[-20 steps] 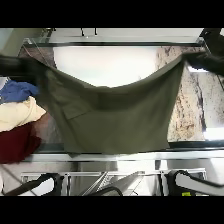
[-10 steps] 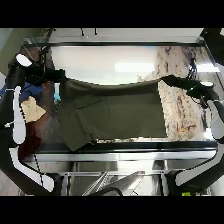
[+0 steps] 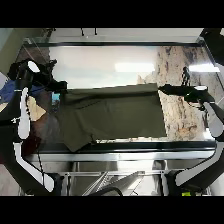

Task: Fold the shirts.

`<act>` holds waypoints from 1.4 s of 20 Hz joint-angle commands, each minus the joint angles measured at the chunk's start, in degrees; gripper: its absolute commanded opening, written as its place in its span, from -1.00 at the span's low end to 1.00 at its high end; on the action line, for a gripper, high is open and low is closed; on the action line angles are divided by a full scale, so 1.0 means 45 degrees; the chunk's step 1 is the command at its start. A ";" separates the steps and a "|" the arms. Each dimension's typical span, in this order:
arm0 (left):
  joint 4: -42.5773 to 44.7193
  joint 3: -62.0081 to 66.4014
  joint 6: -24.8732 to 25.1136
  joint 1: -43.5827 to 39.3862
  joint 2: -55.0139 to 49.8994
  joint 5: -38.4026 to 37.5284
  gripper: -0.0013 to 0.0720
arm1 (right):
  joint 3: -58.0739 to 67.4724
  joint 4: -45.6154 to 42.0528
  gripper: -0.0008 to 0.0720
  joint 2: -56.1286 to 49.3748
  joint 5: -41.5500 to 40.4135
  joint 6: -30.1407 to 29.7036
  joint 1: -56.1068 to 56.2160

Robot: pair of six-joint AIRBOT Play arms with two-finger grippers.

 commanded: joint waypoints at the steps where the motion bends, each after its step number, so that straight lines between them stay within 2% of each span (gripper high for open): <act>1: 0.0588 -0.0539 -0.0267 0.0015 -0.0034 -0.0267 -0.91 | -0.0301 -0.0539 -0.92 -0.0136 -0.0092 0.0219 -0.0010; 10: 0.0699 -0.1025 -0.0267 -0.0219 -0.0034 -0.0019 -0.91 | -0.0316 -0.0544 -0.92 -0.0238 0.0092 0.0534 0.0005; 18: 0.0661 -0.0962 -0.0277 -0.0306 -0.0034 -0.0646 -0.90 | -0.0301 -0.1302 -0.92 -0.0233 0.0685 0.1243 0.0010; 19: 0.0665 -0.0797 -0.0272 -0.0350 -0.0034 -0.0923 -0.90 | -0.0301 -0.1239 -0.82 -0.0160 0.0903 0.1243 0.0005; 20: 0.0661 -0.0461 -0.0272 -0.0384 -0.0034 -0.1277 -0.90 | -0.0301 -0.1180 -0.45 0.0005 0.0967 0.1248 0.0000; 21: 0.0680 0.0010 -0.0272 -0.0457 -0.0034 -0.1685 -0.52 | -0.0296 -0.1137 -0.07 0.0301 0.0967 0.1277 -0.0015; 22: 0.0670 0.0607 -0.0301 -0.0452 -0.0029 -0.2103 0.69 | -0.0277 -0.1146 0.04 0.0665 0.0971 0.1350 -0.0078; 23: 0.0675 0.1282 -0.0665 -0.0452 -0.0024 -0.2531 0.95 | -0.0277 -0.1171 0.04 0.1137 0.1015 0.1345 -0.0141; 26: 0.0714 0.2278 -0.1418 -0.0340 0.0447 -0.3434 0.95 | -0.0282 -0.1870 0.04 0.2438 0.1938 0.2069 -0.0879; 28: 0.0724 0.1297 -0.1744 -0.0107 0.1316 -0.4041 0.95 | -0.0301 -0.3128 0.04 0.2890 0.3147 0.2812 -0.1690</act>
